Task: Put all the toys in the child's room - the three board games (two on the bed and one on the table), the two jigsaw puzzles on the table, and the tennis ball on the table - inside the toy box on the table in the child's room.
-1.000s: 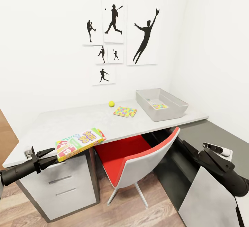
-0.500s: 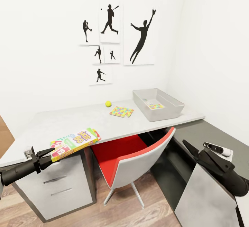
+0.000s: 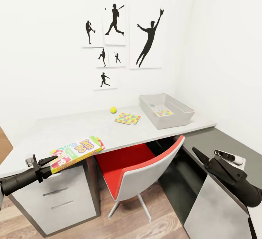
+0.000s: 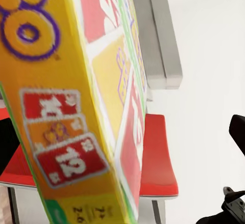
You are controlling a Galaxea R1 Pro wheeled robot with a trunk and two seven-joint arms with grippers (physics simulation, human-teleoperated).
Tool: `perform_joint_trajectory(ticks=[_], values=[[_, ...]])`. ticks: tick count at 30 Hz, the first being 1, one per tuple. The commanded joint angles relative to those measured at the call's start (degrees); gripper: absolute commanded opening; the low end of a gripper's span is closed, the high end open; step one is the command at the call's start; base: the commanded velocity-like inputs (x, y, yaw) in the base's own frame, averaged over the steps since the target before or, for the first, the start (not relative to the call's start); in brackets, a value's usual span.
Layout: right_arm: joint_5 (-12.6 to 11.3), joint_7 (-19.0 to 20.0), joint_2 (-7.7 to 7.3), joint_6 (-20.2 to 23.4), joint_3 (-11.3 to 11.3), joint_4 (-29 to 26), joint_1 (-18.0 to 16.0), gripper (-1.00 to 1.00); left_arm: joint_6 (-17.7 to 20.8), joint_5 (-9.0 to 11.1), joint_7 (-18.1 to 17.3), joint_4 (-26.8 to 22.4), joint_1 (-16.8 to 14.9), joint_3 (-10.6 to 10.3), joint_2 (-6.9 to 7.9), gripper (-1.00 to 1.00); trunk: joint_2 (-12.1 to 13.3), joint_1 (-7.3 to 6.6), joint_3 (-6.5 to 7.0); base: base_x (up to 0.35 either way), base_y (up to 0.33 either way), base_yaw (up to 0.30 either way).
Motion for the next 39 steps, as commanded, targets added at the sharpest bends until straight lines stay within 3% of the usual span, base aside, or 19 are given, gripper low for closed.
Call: perform_joint_trajectory(ticks=[1, 12, 13, 29, 39], values=[[-0.2, 0.0, -0.01, 0.5, 0.0, 0.0, 0.0, 1.0, 0.6, -0.6, -0.5, 0.0, -0.1, 0.2, -0.03, 1.0, 0.0, 0.0, -0.06, 0.025, -0.018, 0.0], [-0.2, 0.0, -0.01, 0.4, 0.0, 0.0, 0.0, 1.0, 0.6, -0.6, -0.5, 0.0, -0.1, 0.3, -0.03, 1.0, 0.0, 0.0, -0.06, 0.004, -0.003, 0.0], [-0.2, 0.0, -0.01, 0.4, 0.0, 0.0, 0.0, 1.0, 0.6, -0.6, -0.5, 0.0, -0.1, 0.3, -0.03, -1.0, 0.0, 0.0, -0.06, 0.0, 0.0, 0.0], [-0.1, 0.0, -0.01, 0.4, 0.1, 0.0, 0.0, 1.0, 0.5, -0.5, -0.5, 0.0, -0.1, 0.6, -0.03, -1.0, 0.0, 0.0, -0.06, 0.0, 0.0, 0.0], [-0.1, -0.1, 0.02, 0.4, 0.1, 0.0, 0.0, 1.0, 0.6, -0.6, -0.5, 0.0, -0.1, 0.2, -0.03, -1.0, 4.0, -2.2, 1.74, 0.0, 0.0, 0.0]])
